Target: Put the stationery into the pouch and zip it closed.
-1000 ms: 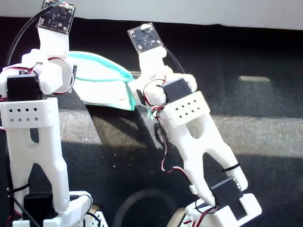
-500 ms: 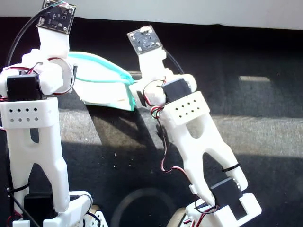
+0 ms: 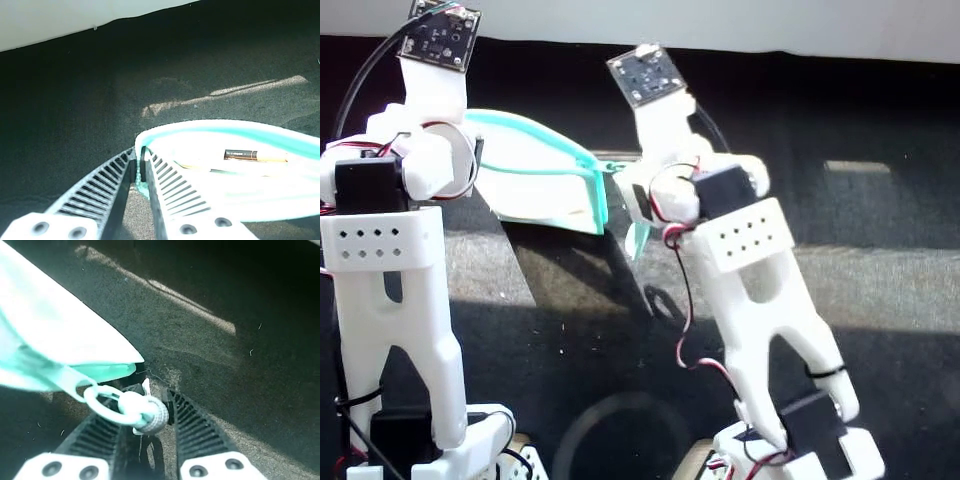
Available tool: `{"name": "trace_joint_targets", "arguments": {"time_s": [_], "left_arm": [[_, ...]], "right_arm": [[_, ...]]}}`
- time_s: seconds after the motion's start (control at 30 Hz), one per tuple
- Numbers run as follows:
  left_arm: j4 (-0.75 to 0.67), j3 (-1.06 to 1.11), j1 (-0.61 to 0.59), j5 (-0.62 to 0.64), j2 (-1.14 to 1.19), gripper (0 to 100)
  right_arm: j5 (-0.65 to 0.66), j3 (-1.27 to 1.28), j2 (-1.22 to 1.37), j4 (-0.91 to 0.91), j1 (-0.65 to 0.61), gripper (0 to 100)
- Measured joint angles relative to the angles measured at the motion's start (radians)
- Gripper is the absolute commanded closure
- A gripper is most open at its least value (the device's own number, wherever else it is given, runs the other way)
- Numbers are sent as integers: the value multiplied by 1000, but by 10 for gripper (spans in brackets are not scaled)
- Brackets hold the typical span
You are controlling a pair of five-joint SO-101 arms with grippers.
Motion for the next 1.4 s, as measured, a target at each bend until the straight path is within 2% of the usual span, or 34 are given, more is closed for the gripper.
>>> {"name": "trace_joint_targets", "arguments": {"time_s": [0.23,0.4,0.5,0.87,1.1,1.2,1.4], "left_arm": [[0,-2,0,0,-3,981],[28,-48,20,43,-60,844],[41,-55,51,51,-92,793],[41,-133,69,52,-181,790],[80,-180,11,52,-293,790],[150,-167,80,52,-348,790],[252,-55,310,52,-413,790]], "right_arm": [[64,-18,-115,6,2,994],[66,-41,-126,-40,3,994],[66,-55,-127,-44,6,994],[66,-55,-132,-51,31,994],[66,-161,-132,-54,75,994],[66,-219,-101,-68,80,994],[66,-364,35,-69,87,994]]}}
